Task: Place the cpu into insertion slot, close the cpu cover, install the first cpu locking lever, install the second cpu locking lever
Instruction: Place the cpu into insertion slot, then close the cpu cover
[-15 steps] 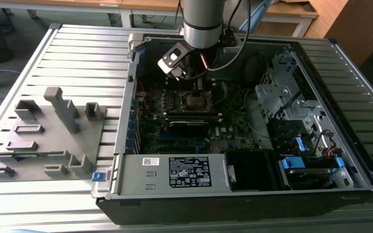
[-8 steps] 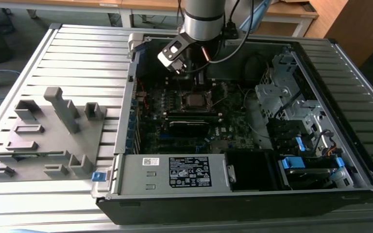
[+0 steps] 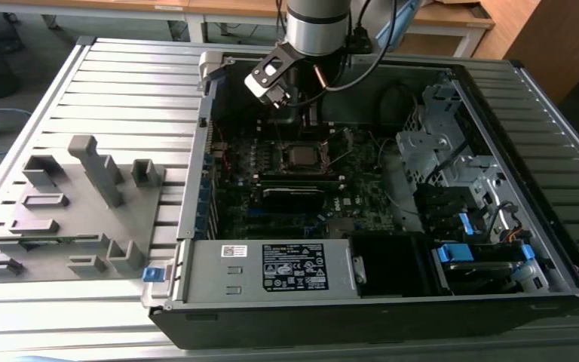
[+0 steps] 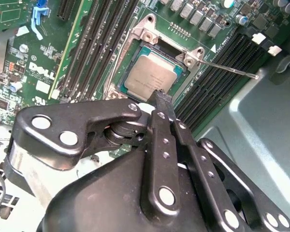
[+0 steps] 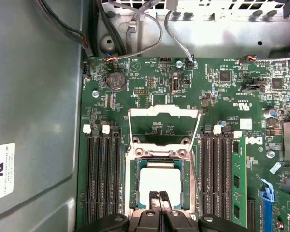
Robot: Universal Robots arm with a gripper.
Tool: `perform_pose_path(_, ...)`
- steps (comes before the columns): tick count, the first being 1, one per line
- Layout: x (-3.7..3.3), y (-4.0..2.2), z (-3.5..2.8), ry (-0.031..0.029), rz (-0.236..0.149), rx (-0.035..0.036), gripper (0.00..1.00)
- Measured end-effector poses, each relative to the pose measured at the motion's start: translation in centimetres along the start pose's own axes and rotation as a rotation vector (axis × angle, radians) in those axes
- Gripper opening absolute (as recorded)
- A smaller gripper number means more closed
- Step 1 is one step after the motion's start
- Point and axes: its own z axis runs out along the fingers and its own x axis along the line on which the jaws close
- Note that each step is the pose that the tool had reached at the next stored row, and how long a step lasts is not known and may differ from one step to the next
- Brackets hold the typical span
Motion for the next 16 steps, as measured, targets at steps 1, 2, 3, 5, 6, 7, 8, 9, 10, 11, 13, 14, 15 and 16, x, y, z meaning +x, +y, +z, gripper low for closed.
perform_pose_path(1,0.00,0.00,0.00,-0.0001,0.000,0.0000,0.10)
perform_pose_path(2,0.00,0.00,0.00,-0.0002,0.000,0.0000,0.10)
perform_pose_path(3,0.00,0.00,-0.01,-0.0003,0.000,0.0001,0.10)
perform_pose_path(5,0.00,0.00,-0.01,-0.0004,0.000,0.0001,0.10)
perform_pose_path(6,0.00,0.00,-0.03,-0.0005,0.000,0.0002,0.10)
perform_pose_path(7,0.00,0.00,-0.09,-0.0008,0.000,0.0004,0.10)
perform_pose_path(8,0.00,0.01,-0.18,-0.0006,0.000,0.0003,0.10)
perform_pose_path(9,0.00,0.02,-0.29,-0.0004,0.000,0.0001,0.10)
perform_pose_path(10,0.00,0.02,-0.40,-0.0004,0.000,0.0001,0.10)
perform_pose_path(11,0.01,0.02,-0.43,-0.0003,0.000,0.0000,0.10)
perform_pose_path(13,0.01,0.02,-0.43,-0.0003,0.000,0.0000,0.10)
perform_pose_path(14,0.01,0.03,-0.47,-0.0004,0.000,0.0001,0.10)
perform_pose_path(15,0.01,0.03,-0.51,-0.0004,0.000,0.0001,0.10)
perform_pose_path(16,0.01,0.03,-0.51,-0.0004,0.000,0.0001,0.10)
